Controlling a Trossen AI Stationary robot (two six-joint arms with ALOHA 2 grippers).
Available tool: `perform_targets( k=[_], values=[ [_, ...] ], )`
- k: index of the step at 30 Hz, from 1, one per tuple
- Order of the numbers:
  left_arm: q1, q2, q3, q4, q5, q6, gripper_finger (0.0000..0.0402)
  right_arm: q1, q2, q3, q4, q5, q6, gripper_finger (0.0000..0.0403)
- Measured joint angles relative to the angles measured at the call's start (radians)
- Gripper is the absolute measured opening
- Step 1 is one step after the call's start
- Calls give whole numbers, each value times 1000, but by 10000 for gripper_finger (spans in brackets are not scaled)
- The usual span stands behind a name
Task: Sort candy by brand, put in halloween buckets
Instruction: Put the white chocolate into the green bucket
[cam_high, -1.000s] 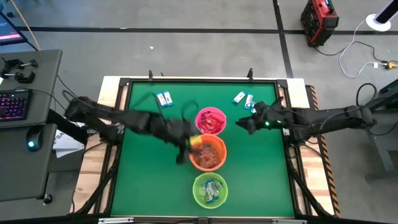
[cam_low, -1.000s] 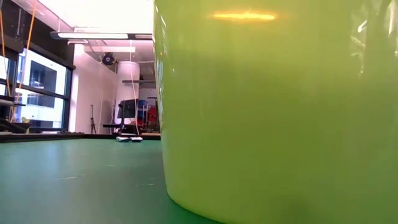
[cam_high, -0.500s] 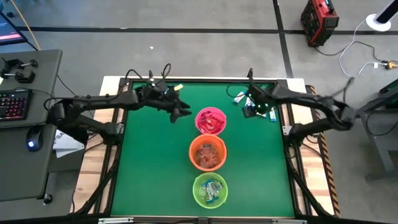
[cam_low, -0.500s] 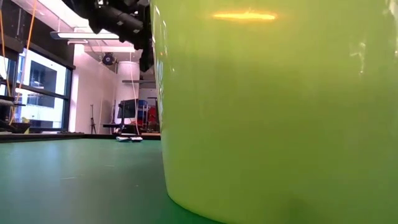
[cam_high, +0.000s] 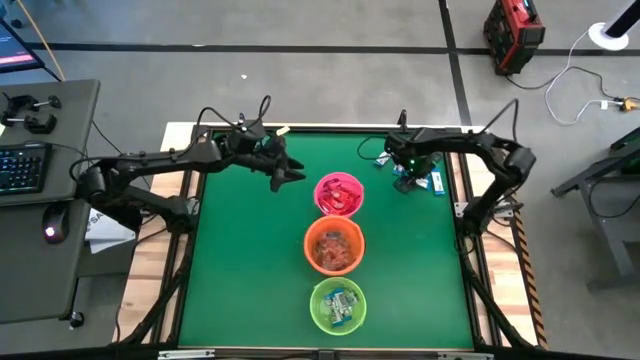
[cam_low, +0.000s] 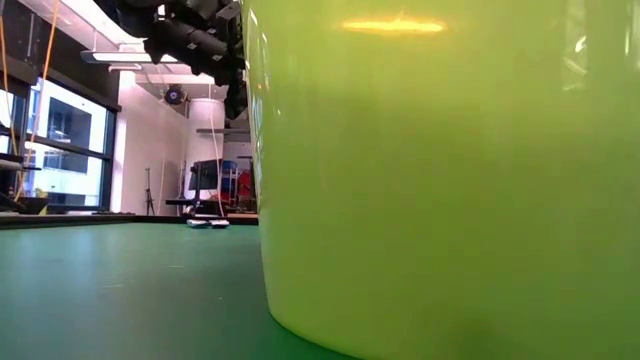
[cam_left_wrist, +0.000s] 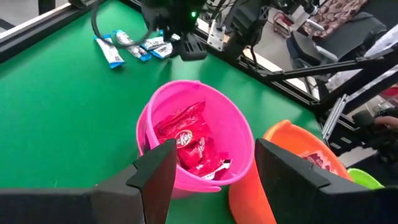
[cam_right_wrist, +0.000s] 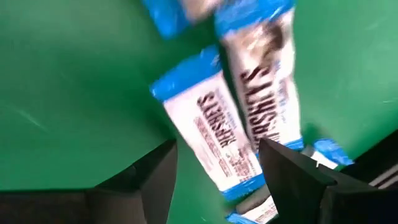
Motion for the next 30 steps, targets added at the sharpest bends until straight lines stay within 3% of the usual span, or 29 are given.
perform_targets(
  k=[11,14,22,30],
  values=[
    [0,0,0,41,-4,-84,207,5,43,-32,17,3,-90,213],
    [-1,0,0,56,-5,-119,207,39,44,-33,7,4,-94,179],
    [-12,0,0,62,-20,-195,207,214,44,-38,-46,16,-45,20],
    [-37,0,0,60,-76,-220,207,456,-72,-43,-110,-85,74,10]
  ],
)
